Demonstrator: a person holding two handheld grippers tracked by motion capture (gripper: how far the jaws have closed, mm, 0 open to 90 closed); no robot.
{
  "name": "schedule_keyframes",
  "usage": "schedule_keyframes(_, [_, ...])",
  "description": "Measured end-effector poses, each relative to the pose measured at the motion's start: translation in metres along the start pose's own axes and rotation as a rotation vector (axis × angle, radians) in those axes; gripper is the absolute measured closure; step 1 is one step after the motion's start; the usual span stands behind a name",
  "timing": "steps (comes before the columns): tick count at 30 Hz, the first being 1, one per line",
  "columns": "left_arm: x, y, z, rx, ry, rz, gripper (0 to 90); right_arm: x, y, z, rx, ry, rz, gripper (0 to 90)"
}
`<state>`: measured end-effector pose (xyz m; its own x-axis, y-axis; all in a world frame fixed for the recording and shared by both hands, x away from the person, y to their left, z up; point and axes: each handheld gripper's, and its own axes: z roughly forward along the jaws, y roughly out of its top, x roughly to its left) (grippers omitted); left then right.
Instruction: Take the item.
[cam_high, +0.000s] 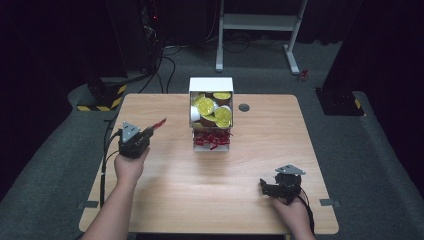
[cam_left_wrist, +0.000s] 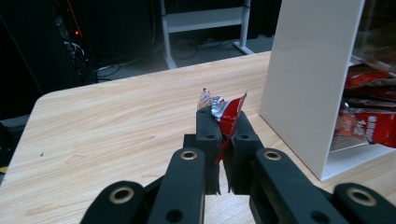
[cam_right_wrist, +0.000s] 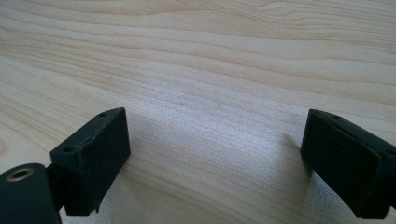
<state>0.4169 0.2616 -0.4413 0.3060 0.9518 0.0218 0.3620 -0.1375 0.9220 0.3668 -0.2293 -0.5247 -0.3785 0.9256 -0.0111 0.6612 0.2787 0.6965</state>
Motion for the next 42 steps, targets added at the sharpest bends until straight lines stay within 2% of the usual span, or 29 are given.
schedule_keyframes(7, [0.001, -0.008, 0.017, 0.051, 0.018, 0.012, 85.4, 0.000, 0.000, 0.000, 0.000, 0.000, 0.000, 8.2])
schedule_keyframes(13, [0.000, -0.016, 0.029, 0.097, 0.022, 0.042, 85.4, 0.000, 0.000, 0.000, 0.000, 0.000, 0.000, 8.2])
schedule_keyframes(18, [-0.001, -0.020, 0.035, 0.127, 0.014, 0.043, 85.3, 0.000, 0.000, 0.000, 0.000, 0.000, 0.000, 8.2])
schedule_keyframes(26, [-0.002, -0.033, 0.038, 0.135, -0.017, 0.018, 84.7, 0.001, 0.000, 0.000, 0.000, 0.002, 0.005, 8.3])
schedule_keyframes(30, [-0.003, -0.037, 0.040, 0.163, -0.029, 0.023, 84.0, 0.001, 0.000, 0.000, 0.000, 0.004, 0.003, 8.3])
schedule_keyframes(42, [-0.011, -0.055, 0.054, 0.254, -0.053, -0.011, 83.3, 0.001, 0.000, 0.000, 0.000, 0.003, 0.002, 8.3])
